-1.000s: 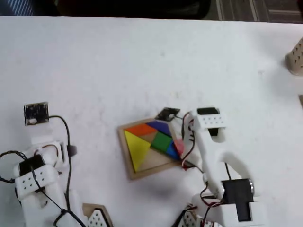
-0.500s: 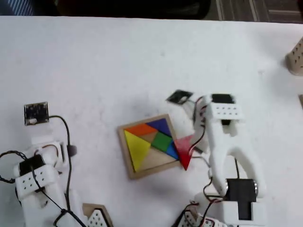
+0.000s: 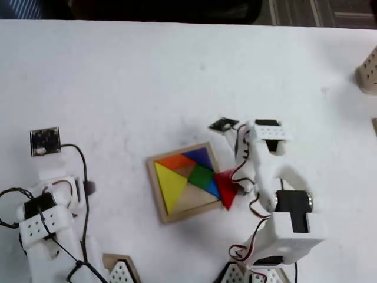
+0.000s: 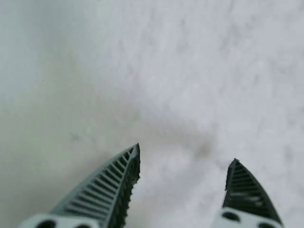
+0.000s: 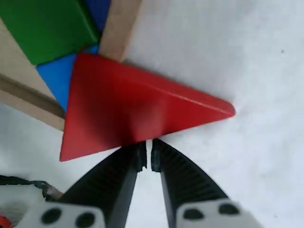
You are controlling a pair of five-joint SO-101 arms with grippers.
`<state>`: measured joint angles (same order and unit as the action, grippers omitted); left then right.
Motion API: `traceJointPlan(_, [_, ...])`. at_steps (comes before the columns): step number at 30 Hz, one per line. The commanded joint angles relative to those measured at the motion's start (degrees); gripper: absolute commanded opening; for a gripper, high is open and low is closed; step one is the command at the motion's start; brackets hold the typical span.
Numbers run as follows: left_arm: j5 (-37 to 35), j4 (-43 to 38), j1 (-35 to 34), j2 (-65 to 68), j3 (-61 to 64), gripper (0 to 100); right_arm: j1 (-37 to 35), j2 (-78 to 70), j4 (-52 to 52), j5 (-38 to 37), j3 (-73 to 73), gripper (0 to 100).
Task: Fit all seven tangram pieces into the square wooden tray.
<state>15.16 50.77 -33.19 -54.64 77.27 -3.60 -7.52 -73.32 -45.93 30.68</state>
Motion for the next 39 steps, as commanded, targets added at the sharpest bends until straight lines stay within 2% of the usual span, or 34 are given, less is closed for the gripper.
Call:
traceJointPlan(1, [0.44, -1.32, 0.75, -0.57, 0.00, 11, -2.77, 0.92, 0.22, 1.85, -0.53, 1.9])
traceJointPlan(10, [0.44, -1.32, 0.75, -0.57, 0.00, 11, -5.93, 7.34, -5.49, 1.85, -0.44, 1.9])
traceJointPlan(16, [0.44, -1.32, 0.75, -0.57, 0.00, 11, -0.48, 17.36, -6.99, 0.44, -1.93, 1.9])
traceJointPlan(19, [0.44, -1.32, 0.75, -0.57, 0.00, 11, 3.74, 20.09, -3.21, -1.05, -4.31, 1.9])
traceJointPlan(22, [0.44, -1.32, 0.75, -0.57, 0.00, 11, 4.70, 18.77, 4.44, -0.26, -4.04, 1.9])
traceJointPlan(25, [0.44, -1.32, 0.75, -0.57, 0.00, 11, 4.62, 14.37, 14.37, 0.26, -2.73, 1.9])
traceJointPlan(29, [0.44, -1.32, 0.75, -0.57, 0.00, 11, 4.97, 5.41, 27.82, 4.75, -2.81, 1.9])
traceJointPlan(31, [0.44, -1.32, 0.75, -0.57, 0.00, 11, 5.05, 1.01, 31.78, 5.10, -2.81, 1.9])
traceJointPlan(34, [0.44, -1.32, 0.66, -0.57, 0.00, 11, 5.41, -2.24, 31.34, 5.01, -3.52, 1.9])
traceJointPlan(39, [0.53, -1.32, 0.66, -0.57, 0.00, 11, 6.55, -0.75, 21.14, 4.66, -5.19, 1.8])
